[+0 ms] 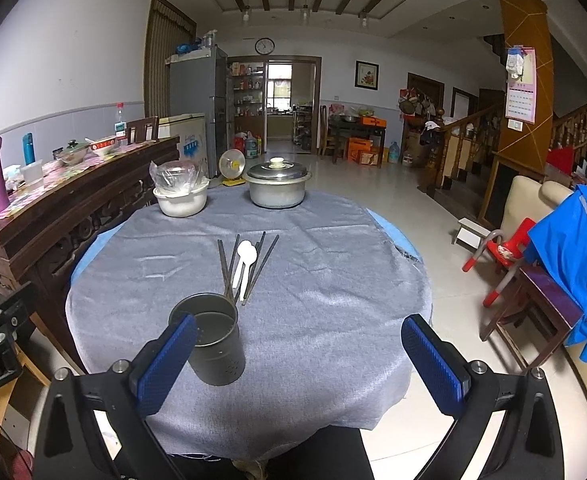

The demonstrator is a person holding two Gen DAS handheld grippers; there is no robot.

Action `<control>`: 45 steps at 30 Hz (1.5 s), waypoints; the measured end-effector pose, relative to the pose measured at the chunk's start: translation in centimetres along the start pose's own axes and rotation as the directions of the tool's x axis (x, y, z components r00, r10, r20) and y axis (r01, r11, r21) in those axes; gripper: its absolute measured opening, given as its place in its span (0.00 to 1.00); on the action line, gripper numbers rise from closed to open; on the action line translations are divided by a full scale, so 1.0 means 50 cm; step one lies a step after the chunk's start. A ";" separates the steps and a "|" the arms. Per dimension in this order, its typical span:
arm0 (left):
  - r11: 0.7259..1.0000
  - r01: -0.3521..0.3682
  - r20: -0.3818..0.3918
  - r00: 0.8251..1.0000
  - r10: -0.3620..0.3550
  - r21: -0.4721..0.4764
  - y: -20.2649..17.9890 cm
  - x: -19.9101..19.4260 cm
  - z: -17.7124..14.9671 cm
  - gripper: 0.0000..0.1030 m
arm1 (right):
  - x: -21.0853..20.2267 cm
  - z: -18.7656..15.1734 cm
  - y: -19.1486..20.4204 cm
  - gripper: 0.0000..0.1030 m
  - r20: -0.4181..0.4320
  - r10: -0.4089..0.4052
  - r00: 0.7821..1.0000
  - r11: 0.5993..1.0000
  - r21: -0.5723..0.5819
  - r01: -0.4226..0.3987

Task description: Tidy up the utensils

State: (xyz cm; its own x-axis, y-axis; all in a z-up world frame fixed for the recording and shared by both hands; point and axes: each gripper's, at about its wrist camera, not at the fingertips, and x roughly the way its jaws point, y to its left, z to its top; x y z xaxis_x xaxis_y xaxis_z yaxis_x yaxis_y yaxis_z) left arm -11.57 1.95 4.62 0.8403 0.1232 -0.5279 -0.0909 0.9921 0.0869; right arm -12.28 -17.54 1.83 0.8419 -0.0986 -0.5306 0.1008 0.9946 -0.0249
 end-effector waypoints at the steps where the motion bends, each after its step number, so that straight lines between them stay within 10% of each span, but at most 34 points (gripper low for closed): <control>1: 1.000 0.000 -0.001 1.000 0.000 0.000 0.000 0.000 0.000 1.00 | 0.000 0.000 0.000 1.00 -0.005 -0.001 1.000 1.000 -0.002 0.001; 33: 0.997 0.076 -0.079 0.994 -0.075 0.005 -0.023 0.142 0.090 1.00 | 0.112 0.046 -0.025 1.00 -0.097 -0.018 0.995 1.000 0.016 0.020; 42: 0.983 0.156 -0.239 0.955 -0.175 -0.097 0.007 0.363 0.132 1.00 | 0.297 0.127 -0.069 0.99 -0.182 0.245 0.952 0.968 0.100 -0.230; 45: 0.976 0.190 -0.273 0.938 -0.213 -0.110 -0.004 0.433 0.141 0.86 | 0.396 0.152 -0.067 0.89 -0.217 0.311 0.925 0.949 0.122 -0.290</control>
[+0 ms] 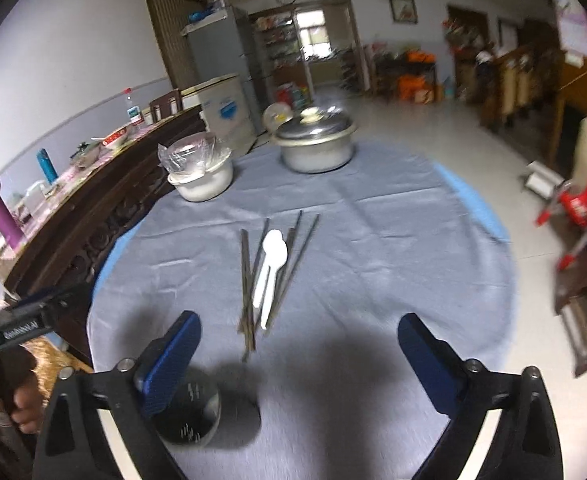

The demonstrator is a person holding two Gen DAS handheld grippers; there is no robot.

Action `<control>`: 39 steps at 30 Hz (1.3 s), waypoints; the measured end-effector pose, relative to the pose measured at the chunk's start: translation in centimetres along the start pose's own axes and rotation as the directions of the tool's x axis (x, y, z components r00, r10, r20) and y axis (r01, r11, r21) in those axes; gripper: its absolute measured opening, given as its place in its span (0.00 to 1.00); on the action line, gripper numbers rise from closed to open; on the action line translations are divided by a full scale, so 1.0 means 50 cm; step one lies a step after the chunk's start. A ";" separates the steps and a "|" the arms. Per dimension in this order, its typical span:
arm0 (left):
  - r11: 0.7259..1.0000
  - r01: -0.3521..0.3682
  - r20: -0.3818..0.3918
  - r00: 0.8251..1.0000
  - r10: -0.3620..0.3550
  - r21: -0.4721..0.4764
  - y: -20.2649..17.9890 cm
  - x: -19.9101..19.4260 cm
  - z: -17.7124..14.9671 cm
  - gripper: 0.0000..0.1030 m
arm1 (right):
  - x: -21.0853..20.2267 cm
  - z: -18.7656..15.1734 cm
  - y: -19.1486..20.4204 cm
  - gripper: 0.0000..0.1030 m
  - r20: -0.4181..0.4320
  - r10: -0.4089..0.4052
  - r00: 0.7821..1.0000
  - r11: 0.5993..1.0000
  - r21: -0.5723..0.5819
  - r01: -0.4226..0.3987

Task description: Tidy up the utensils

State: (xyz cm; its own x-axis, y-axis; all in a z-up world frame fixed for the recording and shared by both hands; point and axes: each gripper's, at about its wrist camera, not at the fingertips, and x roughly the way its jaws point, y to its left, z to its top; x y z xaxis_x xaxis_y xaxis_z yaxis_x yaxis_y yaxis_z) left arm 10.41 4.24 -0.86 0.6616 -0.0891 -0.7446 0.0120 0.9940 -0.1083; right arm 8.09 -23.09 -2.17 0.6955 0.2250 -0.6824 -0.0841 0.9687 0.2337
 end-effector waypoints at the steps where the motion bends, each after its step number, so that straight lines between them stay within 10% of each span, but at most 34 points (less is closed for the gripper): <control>1: 1.000 0.006 -0.020 1.000 -0.006 0.000 0.000 0.023 0.010 0.78 | 0.024 0.011 -0.005 0.83 -0.015 0.020 1.000 1.000 0.002 -0.020; 5: 1.000 0.005 -0.104 0.995 -0.006 -0.014 -0.001 0.106 0.038 0.60 | 0.164 0.064 -0.019 0.61 -0.120 0.111 0.987 0.993 0.044 -0.106; 20: 0.999 -0.010 -0.187 0.982 0.001 -0.047 0.052 0.226 0.059 0.60 | 0.487 0.110 0.054 0.44 -0.317 -0.002 0.948 0.999 -0.044 -0.012; 26: 0.999 -0.008 -0.183 0.983 0.002 -0.032 0.052 0.257 0.083 0.60 | 0.512 0.102 0.061 0.28 -0.319 -0.040 0.947 0.998 -0.066 0.019; 28: 1.000 0.005 -0.177 0.984 -0.008 -0.017 0.041 0.267 0.095 0.60 | 0.501 0.102 0.053 0.05 -0.308 -0.035 0.951 0.998 -0.063 0.016; 39: 0.983 0.135 -0.226 0.969 -0.105 0.123 -0.126 0.393 0.158 0.60 | 0.420 0.098 -0.071 0.03 -0.221 0.097 0.970 0.991 0.107 -0.075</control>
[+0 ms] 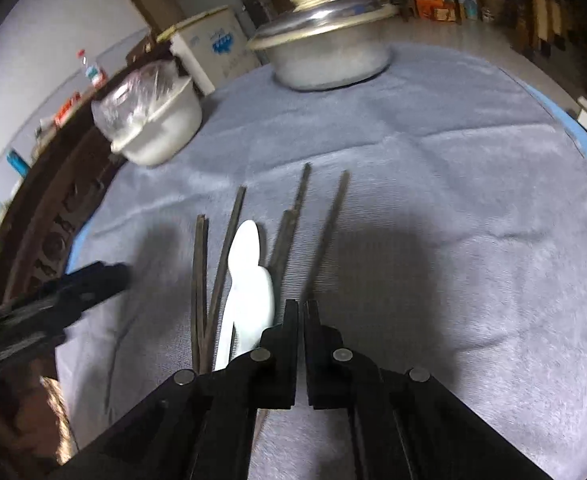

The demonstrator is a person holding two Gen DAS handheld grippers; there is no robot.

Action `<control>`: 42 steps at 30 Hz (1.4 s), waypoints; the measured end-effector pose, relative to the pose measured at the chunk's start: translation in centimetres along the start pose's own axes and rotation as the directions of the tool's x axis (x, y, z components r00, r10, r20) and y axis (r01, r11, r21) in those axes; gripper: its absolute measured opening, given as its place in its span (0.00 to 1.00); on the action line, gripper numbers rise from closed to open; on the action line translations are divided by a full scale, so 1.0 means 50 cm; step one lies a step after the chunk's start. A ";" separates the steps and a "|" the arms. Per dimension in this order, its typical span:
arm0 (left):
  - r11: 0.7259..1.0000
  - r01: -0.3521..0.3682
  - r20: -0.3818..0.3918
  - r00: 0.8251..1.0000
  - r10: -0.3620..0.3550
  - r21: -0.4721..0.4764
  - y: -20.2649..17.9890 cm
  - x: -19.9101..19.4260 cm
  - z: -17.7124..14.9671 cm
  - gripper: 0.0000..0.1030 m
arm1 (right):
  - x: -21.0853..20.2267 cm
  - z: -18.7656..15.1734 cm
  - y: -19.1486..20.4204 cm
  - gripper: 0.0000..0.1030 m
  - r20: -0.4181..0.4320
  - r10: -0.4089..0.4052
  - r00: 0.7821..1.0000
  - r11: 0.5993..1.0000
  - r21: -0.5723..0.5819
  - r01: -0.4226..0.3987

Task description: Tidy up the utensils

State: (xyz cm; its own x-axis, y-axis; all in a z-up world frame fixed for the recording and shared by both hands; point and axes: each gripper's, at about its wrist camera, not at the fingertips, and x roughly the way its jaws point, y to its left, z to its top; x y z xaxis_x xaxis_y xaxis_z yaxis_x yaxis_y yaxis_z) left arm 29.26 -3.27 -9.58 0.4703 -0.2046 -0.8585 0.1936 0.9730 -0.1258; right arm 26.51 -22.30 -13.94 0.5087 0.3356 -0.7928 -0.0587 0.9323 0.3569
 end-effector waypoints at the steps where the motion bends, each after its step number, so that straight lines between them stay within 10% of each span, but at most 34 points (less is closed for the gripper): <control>1: 1.000 -0.001 -0.003 1.000 0.001 0.021 -0.011 0.008 0.005 0.60 | -0.003 0.000 -0.007 0.03 0.002 0.007 1.000 1.000 0.007 -0.007; 6: 0.999 0.022 -0.023 0.999 -0.023 -0.040 0.019 0.032 0.037 0.60 | -0.003 0.007 -0.006 0.13 -0.006 0.124 0.992 0.992 0.000 -0.124; 10: 0.997 -0.033 0.003 0.999 0.033 -0.072 0.062 0.013 0.036 0.60 | 0.018 0.005 0.051 0.59 0.007 0.134 0.991 0.986 -0.096 -0.133; 14: 0.994 -0.066 0.005 0.998 0.066 -0.086 0.101 -0.002 0.027 0.60 | 0.072 0.005 0.117 0.53 -0.014 0.018 1.000 0.978 -0.209 -0.020; 19: 0.995 -0.059 0.004 0.998 0.060 -0.086 0.124 -0.005 0.020 0.60 | 0.093 0.004 0.116 0.07 -0.025 -0.079 0.997 0.971 -0.227 0.071; 39: 0.988 0.081 -0.059 0.996 -0.074 0.135 -0.079 0.101 0.050 0.60 | -0.023 -0.023 -0.063 0.07 0.074 -0.010 0.997 1.000 -0.003 0.010; 42: 0.983 0.108 -0.071 0.993 -0.098 0.148 -0.089 0.111 0.049 0.46 | -0.020 -0.022 -0.066 0.07 0.074 -0.002 0.997 1.000 0.004 0.001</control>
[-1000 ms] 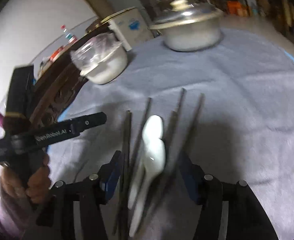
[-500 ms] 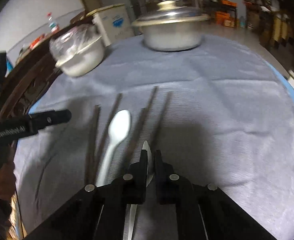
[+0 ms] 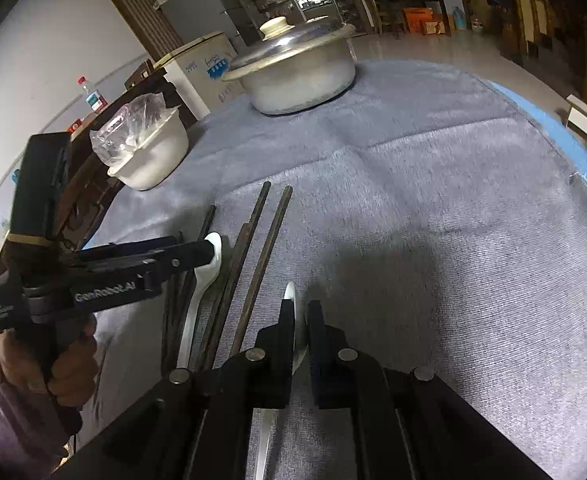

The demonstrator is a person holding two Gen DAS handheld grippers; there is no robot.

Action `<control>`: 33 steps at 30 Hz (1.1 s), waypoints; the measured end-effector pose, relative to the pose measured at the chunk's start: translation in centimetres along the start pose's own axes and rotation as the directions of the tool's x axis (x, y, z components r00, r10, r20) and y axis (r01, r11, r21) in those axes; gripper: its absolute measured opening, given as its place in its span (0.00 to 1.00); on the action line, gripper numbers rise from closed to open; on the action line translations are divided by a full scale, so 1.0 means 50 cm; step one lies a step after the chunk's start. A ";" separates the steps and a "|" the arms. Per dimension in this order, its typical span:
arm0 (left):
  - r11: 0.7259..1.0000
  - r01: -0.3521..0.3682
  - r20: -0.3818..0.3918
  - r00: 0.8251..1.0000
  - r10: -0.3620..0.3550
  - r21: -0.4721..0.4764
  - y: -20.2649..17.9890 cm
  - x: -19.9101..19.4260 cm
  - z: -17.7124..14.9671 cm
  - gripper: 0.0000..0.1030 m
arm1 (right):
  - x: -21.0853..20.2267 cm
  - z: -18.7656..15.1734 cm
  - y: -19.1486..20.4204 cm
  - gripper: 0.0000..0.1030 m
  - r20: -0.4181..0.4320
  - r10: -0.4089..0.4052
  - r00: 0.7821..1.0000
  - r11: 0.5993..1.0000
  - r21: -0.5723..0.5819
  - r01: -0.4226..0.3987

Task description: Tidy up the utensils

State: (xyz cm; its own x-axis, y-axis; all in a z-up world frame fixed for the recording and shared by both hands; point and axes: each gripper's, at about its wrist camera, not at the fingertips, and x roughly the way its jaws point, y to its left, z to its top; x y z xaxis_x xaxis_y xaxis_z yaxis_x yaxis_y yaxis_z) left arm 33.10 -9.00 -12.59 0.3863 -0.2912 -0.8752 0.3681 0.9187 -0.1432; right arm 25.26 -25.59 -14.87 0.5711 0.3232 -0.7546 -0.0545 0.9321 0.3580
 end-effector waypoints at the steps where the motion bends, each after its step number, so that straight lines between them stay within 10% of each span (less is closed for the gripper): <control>1: 1.000 0.001 -0.010 1.000 -0.001 0.005 -0.003 0.006 0.001 0.41 | 0.000 -0.001 -0.001 0.07 0.000 0.001 1.000 1.000 0.002 -0.001; 5: 1.000 -0.004 -0.034 0.999 0.005 0.029 -0.008 0.028 0.006 0.09 | 0.005 0.000 -0.007 0.07 -0.005 0.011 1.000 1.000 0.020 -0.011; 23: 1.000 0.015 0.162 0.987 -0.013 -0.013 -0.007 -0.127 -0.050 0.04 | -0.096 -0.004 0.041 0.07 0.134 0.089 0.987 0.996 0.000 -0.089; 33: 0.994 0.037 0.465 0.885 0.017 -0.107 -0.044 -0.375 -0.168 0.04 | -0.250 -0.073 0.117 0.07 0.349 0.206 0.914 0.977 -0.021 -0.213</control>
State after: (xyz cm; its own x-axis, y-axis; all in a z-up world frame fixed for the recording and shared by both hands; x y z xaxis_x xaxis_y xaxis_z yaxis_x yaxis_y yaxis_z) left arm 17.95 -3.34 0.25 0.7411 -0.3666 -0.5625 0.2899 0.9304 -0.2244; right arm 14.81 -23.56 -5.36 0.7965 0.4307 -0.4242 -0.1915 0.8453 0.4987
